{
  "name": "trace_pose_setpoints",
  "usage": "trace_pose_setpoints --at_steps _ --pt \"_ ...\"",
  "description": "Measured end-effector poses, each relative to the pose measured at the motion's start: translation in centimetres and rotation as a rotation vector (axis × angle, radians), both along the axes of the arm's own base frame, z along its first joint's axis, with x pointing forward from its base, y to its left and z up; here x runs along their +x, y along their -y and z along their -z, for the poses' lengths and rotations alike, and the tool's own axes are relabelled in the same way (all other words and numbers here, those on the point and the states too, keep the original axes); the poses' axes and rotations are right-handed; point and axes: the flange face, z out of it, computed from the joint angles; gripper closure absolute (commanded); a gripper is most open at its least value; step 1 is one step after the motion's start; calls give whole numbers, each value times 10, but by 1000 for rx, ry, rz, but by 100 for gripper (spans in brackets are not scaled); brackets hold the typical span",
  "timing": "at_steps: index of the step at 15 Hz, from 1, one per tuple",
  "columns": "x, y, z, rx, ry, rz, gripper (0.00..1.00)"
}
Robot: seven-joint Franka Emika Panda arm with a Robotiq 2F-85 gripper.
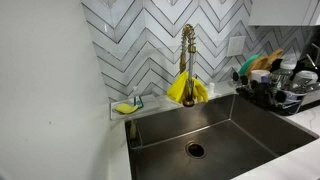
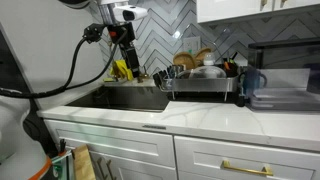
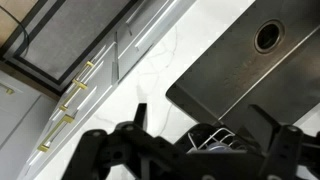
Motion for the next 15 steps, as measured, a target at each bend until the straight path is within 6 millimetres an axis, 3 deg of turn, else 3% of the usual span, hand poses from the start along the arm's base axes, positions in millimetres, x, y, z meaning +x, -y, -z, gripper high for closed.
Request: trace_pose_setpoints --at_steps 8,11,15 --pt "5 -8 -2 13 42 15 0" --pt "21 -44 1 48 107 121 0" --pt "33 -125 22 34 77 317 0"
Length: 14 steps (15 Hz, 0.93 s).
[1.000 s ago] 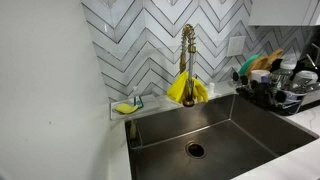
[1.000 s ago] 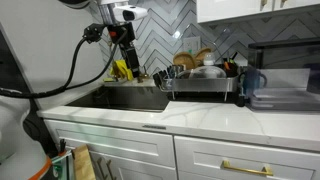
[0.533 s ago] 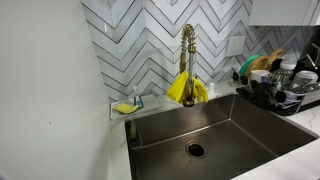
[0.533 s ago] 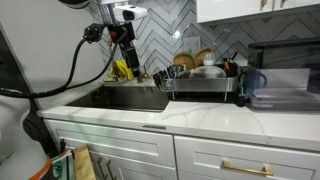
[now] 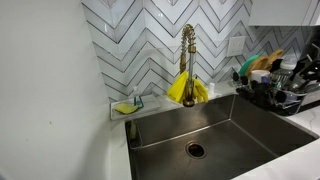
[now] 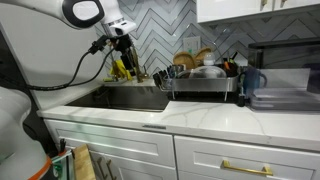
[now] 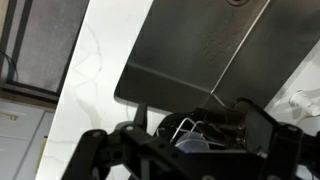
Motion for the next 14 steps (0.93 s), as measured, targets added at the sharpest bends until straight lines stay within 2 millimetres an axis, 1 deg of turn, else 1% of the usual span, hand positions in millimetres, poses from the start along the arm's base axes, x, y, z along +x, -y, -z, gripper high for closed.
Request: trace_pose_setpoints --at_steps 2,3,5,6,7,9,12,14 --pt "1 -42 14 -8 -50 89 0" --pt "1 -59 18 -6 -75 133 0" --pt "5 -88 24 18 -115 212 0" --pt "9 -97 26 30 -129 234 0" --pt "12 -102 27 38 -141 245 0" --pt "18 -103 29 46 -153 252 0" --pt "19 -102 30 45 -156 251 0" --pt "20 -104 29 93 -168 258 0"
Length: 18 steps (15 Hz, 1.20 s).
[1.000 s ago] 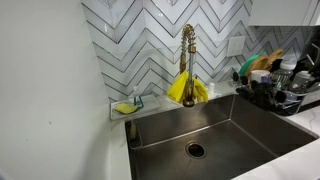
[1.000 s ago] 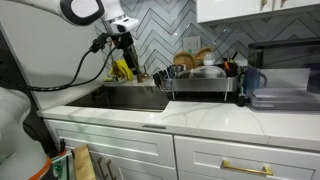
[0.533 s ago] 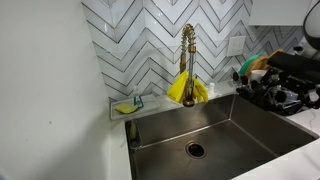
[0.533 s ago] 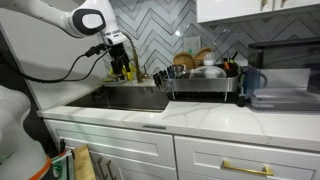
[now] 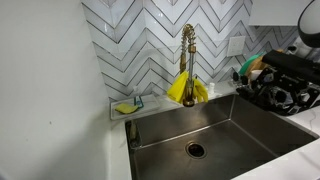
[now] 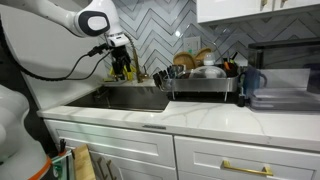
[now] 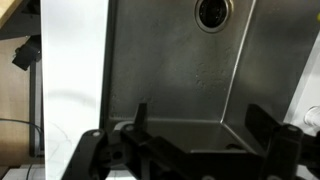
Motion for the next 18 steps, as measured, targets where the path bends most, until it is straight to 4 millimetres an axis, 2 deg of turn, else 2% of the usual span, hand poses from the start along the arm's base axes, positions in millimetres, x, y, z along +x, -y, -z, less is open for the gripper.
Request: trace_pose_setpoints --at_steps 4,9,16,18 --pt "6 -15 5 174 -70 50 0" --pt "25 -34 9 368 -166 135 0" --pt "62 -66 20 547 -257 299 0" --pt "66 -68 23 550 -261 301 0"
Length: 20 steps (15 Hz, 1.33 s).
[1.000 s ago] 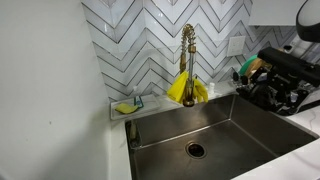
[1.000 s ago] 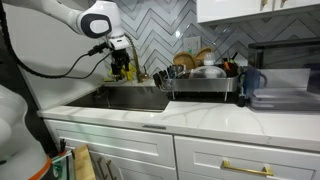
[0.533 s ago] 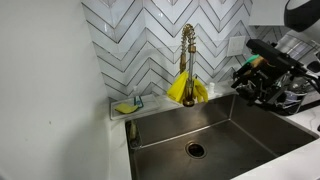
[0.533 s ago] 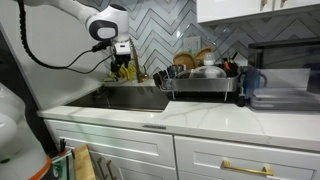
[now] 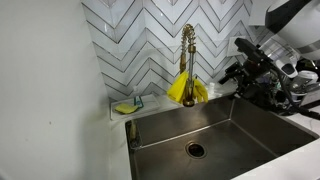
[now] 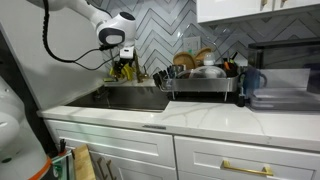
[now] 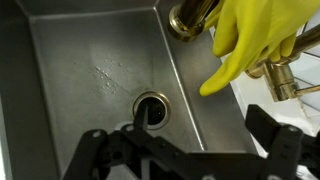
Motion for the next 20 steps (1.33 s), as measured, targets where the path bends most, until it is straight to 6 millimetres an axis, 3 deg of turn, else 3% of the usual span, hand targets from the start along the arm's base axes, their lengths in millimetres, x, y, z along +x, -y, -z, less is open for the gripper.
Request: trace_pose_setpoints --at_steps 5,11,16,17,18,20 --pt "0 0 -2 18 -1 9 0" --pt "11 -13 -2 202 -60 67 0" --pt "23 -29 13 286 -113 90 3" --pt "25 -32 17 296 -121 89 7" --pt "27 -35 21 305 -127 87 27" --pt "31 -41 28 326 -133 81 44"
